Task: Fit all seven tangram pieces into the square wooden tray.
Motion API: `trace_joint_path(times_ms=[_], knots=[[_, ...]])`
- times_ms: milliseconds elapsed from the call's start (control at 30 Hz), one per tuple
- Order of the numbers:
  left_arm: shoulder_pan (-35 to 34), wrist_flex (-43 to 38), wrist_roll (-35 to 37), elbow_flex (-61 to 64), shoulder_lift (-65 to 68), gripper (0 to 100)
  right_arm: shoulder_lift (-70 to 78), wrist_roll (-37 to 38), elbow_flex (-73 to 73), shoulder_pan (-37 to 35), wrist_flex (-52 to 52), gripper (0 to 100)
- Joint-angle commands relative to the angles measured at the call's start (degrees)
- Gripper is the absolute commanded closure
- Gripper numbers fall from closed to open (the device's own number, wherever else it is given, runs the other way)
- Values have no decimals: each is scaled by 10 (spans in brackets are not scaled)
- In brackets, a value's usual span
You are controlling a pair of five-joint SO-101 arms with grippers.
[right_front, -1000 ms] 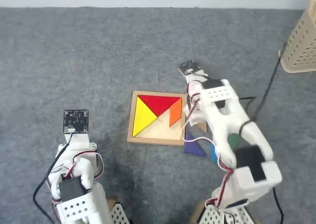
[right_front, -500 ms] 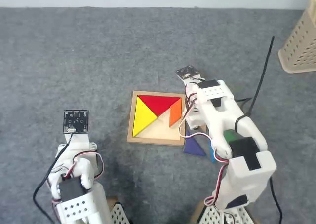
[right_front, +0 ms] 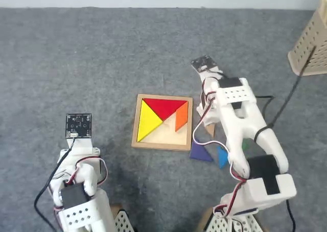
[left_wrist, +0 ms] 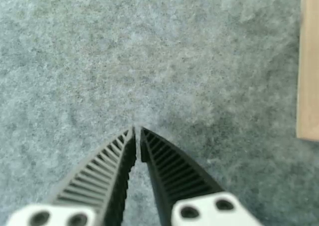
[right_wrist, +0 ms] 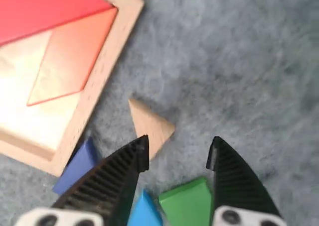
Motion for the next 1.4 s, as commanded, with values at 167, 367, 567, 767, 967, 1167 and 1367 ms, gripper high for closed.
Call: trace_joint_path(times_ms=[167,367,567,767,967,1167,1367], knots=[[-2,4,-3,-4,-8,987,58,15,0,1,-51,783],[-2,4,-3,-4,-8,987,94,14,0,-10,-46,784],[-2,4,-3,-4,-8,987,94,12,2,-18,-10,785],[-2,4,-3,-4,-8,987,82,11,3,-22,3,785],[-2,4,-3,-4,-8,987,-6,11,80,-26,-14,785],[-2,4,-3,-4,-8,987,-34,11,142,-65,-48,785],[-2,4,-3,-4,-8,987,-7,-4,142,-65,-47,785]])
